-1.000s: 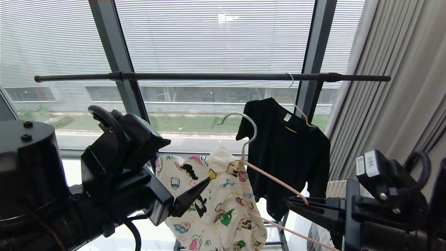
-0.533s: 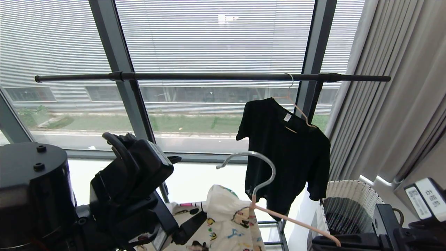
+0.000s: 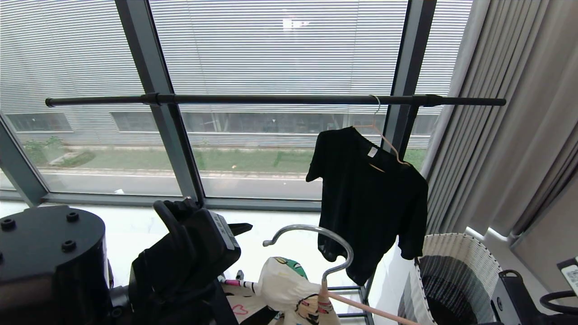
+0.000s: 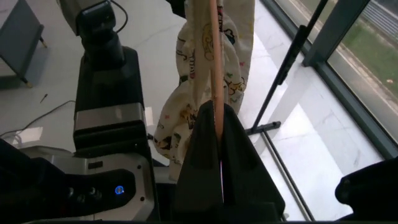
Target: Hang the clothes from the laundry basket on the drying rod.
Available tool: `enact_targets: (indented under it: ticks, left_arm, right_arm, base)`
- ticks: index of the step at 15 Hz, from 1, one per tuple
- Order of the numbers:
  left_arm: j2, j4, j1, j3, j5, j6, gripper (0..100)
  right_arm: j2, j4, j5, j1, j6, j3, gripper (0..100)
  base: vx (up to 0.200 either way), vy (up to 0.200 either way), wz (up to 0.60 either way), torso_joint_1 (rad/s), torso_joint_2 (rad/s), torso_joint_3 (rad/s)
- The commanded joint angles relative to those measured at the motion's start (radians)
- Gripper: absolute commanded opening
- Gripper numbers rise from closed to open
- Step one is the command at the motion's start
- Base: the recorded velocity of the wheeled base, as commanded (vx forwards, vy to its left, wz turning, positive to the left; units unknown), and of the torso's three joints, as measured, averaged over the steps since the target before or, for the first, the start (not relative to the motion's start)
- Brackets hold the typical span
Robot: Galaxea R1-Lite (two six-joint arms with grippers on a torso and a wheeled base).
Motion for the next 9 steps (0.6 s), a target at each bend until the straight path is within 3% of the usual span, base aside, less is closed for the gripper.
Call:
enact_targets:
  ticks: [1, 9]
  left_arm:
    - [0.008, -0.001, -0.001, 0.0, -0.001, 0.0, 0]
    - [-0.001, -0.001, -0.019, 0.0, -0.001, 0.0, 0]
  right_arm:
    - [0.001, -0.002, 0.004, 0.031, -0.002, 0.0, 0]
    - [-0.001, 0.013, -0.004, 0.033, -0.003, 0.002, 0]
  base:
    - [0.0, 0.0, 0.0, 0.0, 0.0, 0.0]
    - [0.0, 0.0, 0.0, 0.0, 0.0, 0.0]
